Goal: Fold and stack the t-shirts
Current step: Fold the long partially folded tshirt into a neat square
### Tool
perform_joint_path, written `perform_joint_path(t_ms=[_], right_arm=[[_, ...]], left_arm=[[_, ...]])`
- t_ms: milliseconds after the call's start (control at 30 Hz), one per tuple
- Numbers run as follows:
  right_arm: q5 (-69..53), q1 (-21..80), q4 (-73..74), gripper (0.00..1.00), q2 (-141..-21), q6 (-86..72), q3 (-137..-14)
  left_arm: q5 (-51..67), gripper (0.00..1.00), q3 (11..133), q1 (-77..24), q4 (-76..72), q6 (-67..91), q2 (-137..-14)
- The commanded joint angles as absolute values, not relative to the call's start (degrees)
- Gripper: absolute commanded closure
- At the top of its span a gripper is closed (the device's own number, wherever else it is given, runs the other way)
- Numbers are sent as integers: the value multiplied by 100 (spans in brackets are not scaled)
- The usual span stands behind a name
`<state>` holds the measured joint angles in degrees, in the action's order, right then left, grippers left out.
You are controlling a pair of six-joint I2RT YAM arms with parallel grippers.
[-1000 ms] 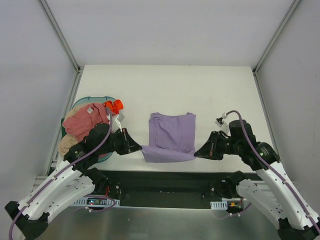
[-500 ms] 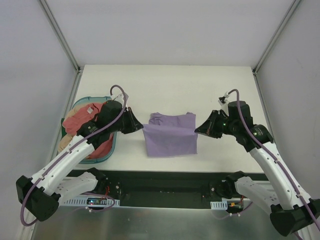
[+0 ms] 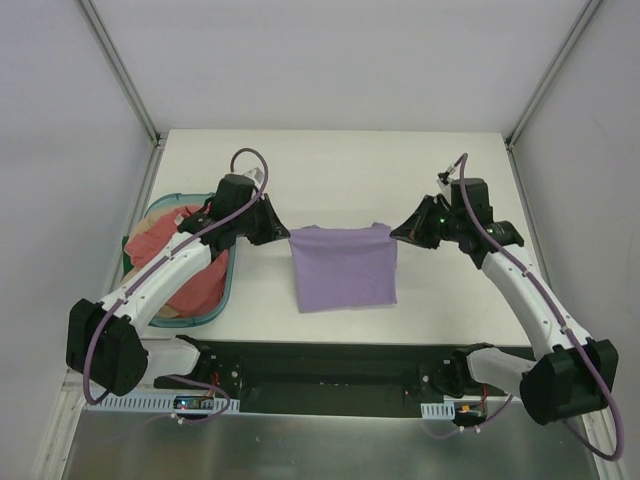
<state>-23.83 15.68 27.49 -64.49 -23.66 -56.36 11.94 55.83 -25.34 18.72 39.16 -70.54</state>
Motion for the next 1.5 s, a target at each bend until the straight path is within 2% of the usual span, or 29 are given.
perform_joint_path(t_ms=[0,533,733,800,833,867,900,967,1067,1100,1133,1167,1333,1467], right_arm=[[-2409,1363,1987,99,-6801,-2188,-5871],[-2997,993,572,99,-9069,-2109,-6354],[-2532,958,73,96,-9877,-2040,-6592],[-2487,949,-272,94,-10255,-1960,-6679],[-2592,949,-342,91,-10431,-1890,-6793],[-2671,949,-360,87,-10563,-1837,-6907],[-2776,949,-352,81,-10704,-1802,-7091],[-2987,949,-177,65,-10880,-1697,-7381],[-3094,949,254,48,-10741,-1547,-7567],[-3042,967,333,45,-10566,-1460,-7498],[-2911,984,517,32,-10382,-1363,-7436],[-2718,1019,684,6,-10136,-1232,-7305],[-1996,1388,1274,4,-9011,-476,-6488],[-1320,1818,1765,4,-8579,-290,-5960]], left_arm=[[993,100,6029,-2382,1705,3691,-7434],[448,100,7022,-2206,1696,3700,-9394],[562,99,7549,-2066,1688,3700,-10238],[571,94,7742,-2048,1696,3657,-10467],[536,87,7830,-2039,1696,3630,-10581],[519,86,7918,-2030,1705,3595,-10669],[545,86,8049,-2013,1688,3569,-10774],[676,71,8182,-1951,1696,3551,-10898],[966,1,8157,-1916,1705,3612,-10741],[1045,1,8078,-1916,1705,3630,-10601],[1072,1,7990,-1916,1705,3665,-10460],[1072,1,7859,-1925,1705,3674,-10268],[967,1,6911,-1925,1696,3770,-9178],[1019,1,5961,-1934,1617,3911,-8185]])
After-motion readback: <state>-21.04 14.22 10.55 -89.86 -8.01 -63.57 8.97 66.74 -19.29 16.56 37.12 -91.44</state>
